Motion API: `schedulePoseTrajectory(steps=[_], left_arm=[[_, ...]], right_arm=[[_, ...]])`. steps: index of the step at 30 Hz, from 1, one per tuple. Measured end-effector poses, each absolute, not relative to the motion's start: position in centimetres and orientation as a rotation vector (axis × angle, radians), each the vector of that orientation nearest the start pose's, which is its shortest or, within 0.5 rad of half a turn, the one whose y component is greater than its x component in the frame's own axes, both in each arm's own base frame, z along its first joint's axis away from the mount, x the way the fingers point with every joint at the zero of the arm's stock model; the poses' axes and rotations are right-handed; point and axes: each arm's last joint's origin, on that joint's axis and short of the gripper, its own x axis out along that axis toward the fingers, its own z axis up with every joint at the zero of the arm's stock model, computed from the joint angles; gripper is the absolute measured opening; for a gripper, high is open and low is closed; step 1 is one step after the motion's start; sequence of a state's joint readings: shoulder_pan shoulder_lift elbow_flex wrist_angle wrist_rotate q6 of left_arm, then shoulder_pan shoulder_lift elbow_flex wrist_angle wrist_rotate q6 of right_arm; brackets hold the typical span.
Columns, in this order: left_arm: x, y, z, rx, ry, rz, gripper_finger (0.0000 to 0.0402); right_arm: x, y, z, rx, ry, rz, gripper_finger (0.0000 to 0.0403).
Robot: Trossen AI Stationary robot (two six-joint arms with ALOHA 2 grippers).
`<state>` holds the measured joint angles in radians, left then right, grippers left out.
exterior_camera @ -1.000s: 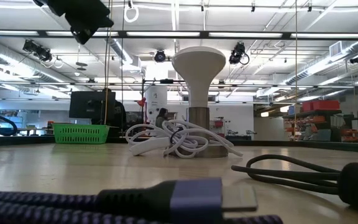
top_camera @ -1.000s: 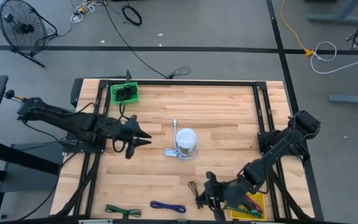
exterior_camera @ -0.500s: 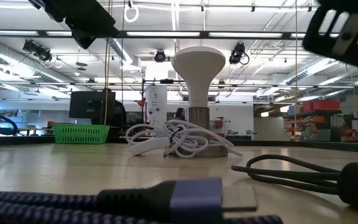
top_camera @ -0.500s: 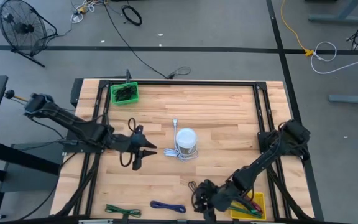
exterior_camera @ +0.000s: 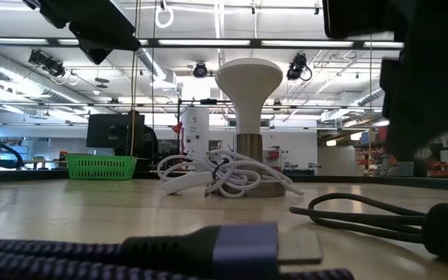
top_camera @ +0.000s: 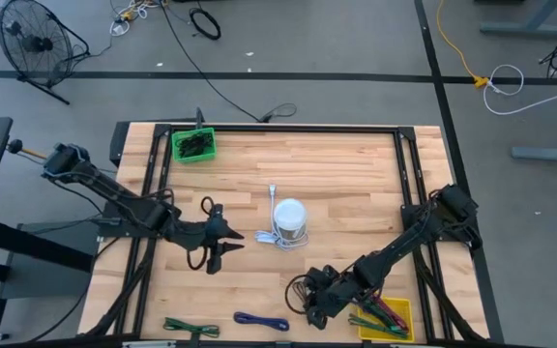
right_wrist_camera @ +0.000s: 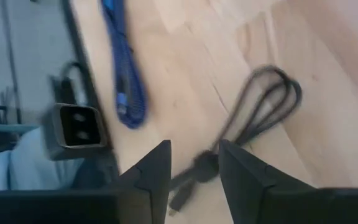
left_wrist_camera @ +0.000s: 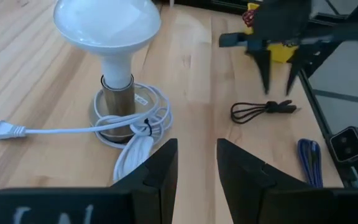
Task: Pick & Place USB Port
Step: Put the plain black charger cable into the green basket
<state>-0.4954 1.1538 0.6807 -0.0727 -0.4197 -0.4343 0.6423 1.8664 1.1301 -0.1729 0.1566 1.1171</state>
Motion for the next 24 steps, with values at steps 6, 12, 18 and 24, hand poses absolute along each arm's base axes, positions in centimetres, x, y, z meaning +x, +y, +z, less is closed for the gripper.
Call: schedulePoseTrajectory(steps=[6,12,18,24], left_arm=[[21.6,-10.5,23.9,-0.187,0.48,0.029,0.0117],[21.6,-10.5,23.9,-0.188,0.474,0.035,0.0117],[21.6,-10.5,23.9,-0.188,0.473,0.035,0.0117],[21.6,-10.5,23.9,-0.188,0.474,0.035,0.0117]], right_arm=[[30.9,22.4,13.2,0.684,1.072,-0.086,0.0131],[31.3,22.0,12.7,0.689,1.068,-0.103,0.0131],[31.8,21.9,12.6,0.706,1.044,-0.094,0.0131],[31.8,22.0,11.5,0.699,1.079,-0.101,0.0116]])
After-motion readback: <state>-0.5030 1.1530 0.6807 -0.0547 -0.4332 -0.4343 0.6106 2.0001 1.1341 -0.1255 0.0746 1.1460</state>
